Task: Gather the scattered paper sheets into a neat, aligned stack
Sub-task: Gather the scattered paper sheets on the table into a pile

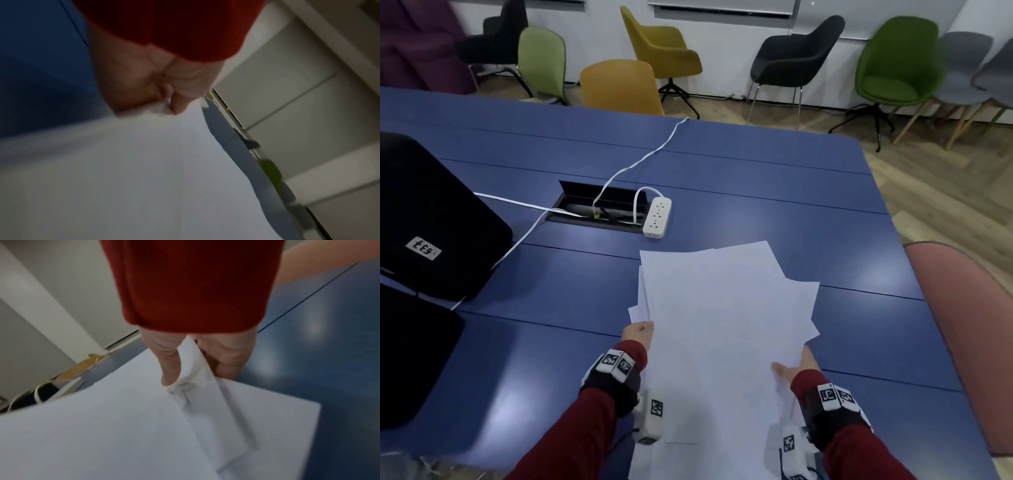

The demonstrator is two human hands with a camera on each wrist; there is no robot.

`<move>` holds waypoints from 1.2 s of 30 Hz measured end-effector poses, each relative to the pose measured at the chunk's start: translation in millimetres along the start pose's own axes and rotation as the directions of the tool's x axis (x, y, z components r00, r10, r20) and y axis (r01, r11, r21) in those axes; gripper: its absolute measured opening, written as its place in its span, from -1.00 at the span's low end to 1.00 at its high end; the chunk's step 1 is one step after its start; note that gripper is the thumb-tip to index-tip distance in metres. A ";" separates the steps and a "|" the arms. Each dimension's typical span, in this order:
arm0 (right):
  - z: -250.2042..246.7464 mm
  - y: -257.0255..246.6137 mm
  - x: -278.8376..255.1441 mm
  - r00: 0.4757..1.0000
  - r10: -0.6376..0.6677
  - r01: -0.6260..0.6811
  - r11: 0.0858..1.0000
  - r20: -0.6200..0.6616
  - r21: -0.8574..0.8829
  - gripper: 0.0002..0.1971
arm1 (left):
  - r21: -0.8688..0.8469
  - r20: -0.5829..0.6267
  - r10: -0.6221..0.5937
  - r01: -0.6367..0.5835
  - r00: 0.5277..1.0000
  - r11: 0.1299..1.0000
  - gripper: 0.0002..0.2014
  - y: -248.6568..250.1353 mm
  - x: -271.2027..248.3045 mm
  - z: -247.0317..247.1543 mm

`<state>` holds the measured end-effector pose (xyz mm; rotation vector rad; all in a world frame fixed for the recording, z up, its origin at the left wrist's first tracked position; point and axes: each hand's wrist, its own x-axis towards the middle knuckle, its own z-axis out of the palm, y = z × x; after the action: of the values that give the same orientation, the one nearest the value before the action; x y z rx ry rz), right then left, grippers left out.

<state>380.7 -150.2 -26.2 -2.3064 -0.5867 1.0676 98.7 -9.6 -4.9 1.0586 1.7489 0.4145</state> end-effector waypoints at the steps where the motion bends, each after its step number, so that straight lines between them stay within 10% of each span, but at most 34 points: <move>1: 2.2 3.9 1.7 1.000 -0.013 0.013 1.000 0.022 -0.008 -0.29 | 0.006 0.034 0.005 -0.005 0.999 1.000 -0.67 -4.2 1.7 -3.8; 13: 1.8 19.2 -8.5 0.963 -0.091 0.073 0.994 0.254 0.079 -0.67 | -0.107 -0.216 -0.049 0.027 0.975 0.994 -0.85 -24.9 8.2 -10.9; 17: -11.5 12.3 -8.7 0.870 0.093 -0.132 0.990 0.484 0.047 -0.88 | 0.216 -0.147 0.042 -0.009 0.988 0.976 0.06 -22.0 2.3 -8.3; 22: -35.6 8.6 17.7 0.988 0.138 -0.154 0.928 0.072 0.339 -0.84 | 0.489 -0.059 0.104 -0.063 0.993 0.870 0.05 -28.2 -1.1 -12.1; 25: -27.2 4.1 27.5 0.985 0.112 -0.079 0.969 -0.134 0.235 -0.62 | 0.493 -0.049 0.100 -0.063 0.994 0.868 0.00 -24.1 -5.1 -14.2; 29: -12.6 -11.2 15.5 0.979 0.041 -0.054 0.997 -0.198 -0.062 -0.42 | 0.377 -0.085 0.049 -0.013 0.995 0.926 0.20 -20.6 -4.5 -14.1; 36: 4.5 -13.6 2.5 0.980 0.033 -0.090 0.953 -0.197 -0.288 -0.84 | 0.181 -0.164 -0.010 0.040 0.986 0.983 -0.10 -28.6 -6.0 -9.3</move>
<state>376.5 -137.1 -21.6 -2.6659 -0.6375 0.8170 78.0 -28.6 -17.1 1.1584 1.9736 0.3363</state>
